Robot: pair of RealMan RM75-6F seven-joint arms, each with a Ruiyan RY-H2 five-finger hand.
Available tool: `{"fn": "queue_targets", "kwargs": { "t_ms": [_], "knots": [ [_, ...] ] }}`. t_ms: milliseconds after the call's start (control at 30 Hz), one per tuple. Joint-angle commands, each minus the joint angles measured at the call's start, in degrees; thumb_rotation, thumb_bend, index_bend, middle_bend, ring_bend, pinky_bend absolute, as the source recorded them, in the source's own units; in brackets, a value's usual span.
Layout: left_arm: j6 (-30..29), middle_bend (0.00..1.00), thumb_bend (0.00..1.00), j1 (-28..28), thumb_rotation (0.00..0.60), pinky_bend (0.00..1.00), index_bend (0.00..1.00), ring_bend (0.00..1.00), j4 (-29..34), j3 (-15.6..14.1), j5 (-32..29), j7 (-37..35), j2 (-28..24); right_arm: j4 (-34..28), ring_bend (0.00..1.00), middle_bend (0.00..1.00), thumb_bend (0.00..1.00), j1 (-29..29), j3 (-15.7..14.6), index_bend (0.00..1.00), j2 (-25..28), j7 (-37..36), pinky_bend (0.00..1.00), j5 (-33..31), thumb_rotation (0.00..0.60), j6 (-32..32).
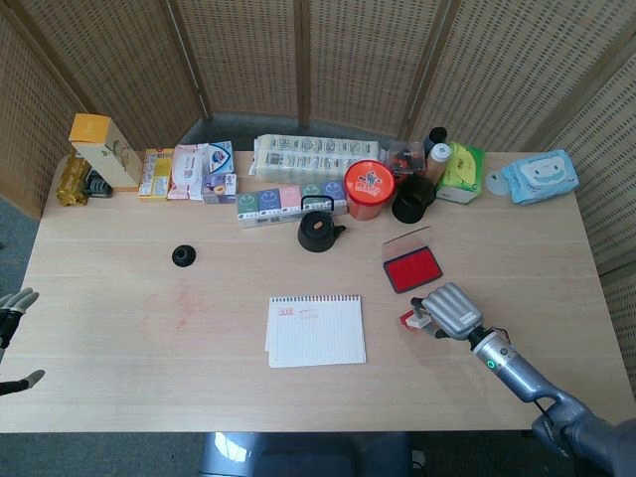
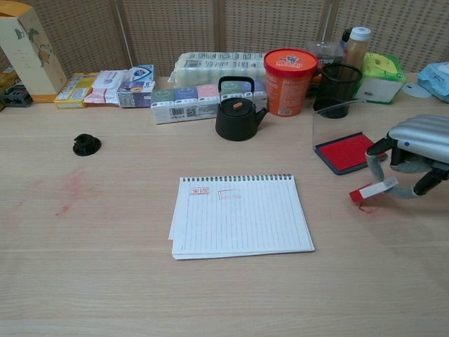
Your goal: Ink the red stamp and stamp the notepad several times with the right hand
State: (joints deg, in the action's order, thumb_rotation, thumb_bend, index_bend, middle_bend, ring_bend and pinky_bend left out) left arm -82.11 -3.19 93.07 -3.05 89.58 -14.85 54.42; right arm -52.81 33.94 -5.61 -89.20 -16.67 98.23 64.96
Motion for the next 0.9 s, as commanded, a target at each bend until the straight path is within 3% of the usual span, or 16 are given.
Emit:
{"fn": "queue_targets", "kwargs": {
  "t_ms": [33,233,633,733,900],
  "knots": [
    [0.12,0.00,0.00,-0.06,0.600,0.01,0.00,0.00,0.07,-0.03,0.04,0.07,0.01,-4.59,1.00,1.00,0.40,0.49,1.48,0.71,2.55,-1.19,1.00,-2.55,0.600,-2.29],
    [0.34,0.00,0.00,-0.13,0.600,0.01,0.00,0.00,0.15,-0.11,0.06,0.37,0.06,-14.26,1.00,1.00,0.45,1.80,4.09,0.71,7.89,0.57,1.00,-8.17,0.600,-8.08],
    [0.45,0.00,0.00,-0.17,0.600,0.01,0.00,0.00,0.20,-0.18,0.10,0.27,-0.03,-23.26,1.00,1.00,0.52,4.82,11.32,0.71,11.87,11.58,1.00,-22.72,0.600,-17.27],
    [0.90,0.00,0.00,-0.38,0.600,0.01,0.00,0.00,0.19,-0.23,0.04,0.07,-0.16,-24.35,1.00,1.00,0.53,6.49,14.25,0.71,11.21,19.06,1.00,-33.44,0.600,-20.70],
    [1.33,0.00,0.00,-0.62,0.600,0.01,0.00,0.00,-0.09,-0.20,-0.09,-0.55,-0.28,-27.35,1.00,1.00,0.55,9.10,15.82,0.71,10.24,32.19,1.00,-52.16,0.600,-20.71]
  ]
}}
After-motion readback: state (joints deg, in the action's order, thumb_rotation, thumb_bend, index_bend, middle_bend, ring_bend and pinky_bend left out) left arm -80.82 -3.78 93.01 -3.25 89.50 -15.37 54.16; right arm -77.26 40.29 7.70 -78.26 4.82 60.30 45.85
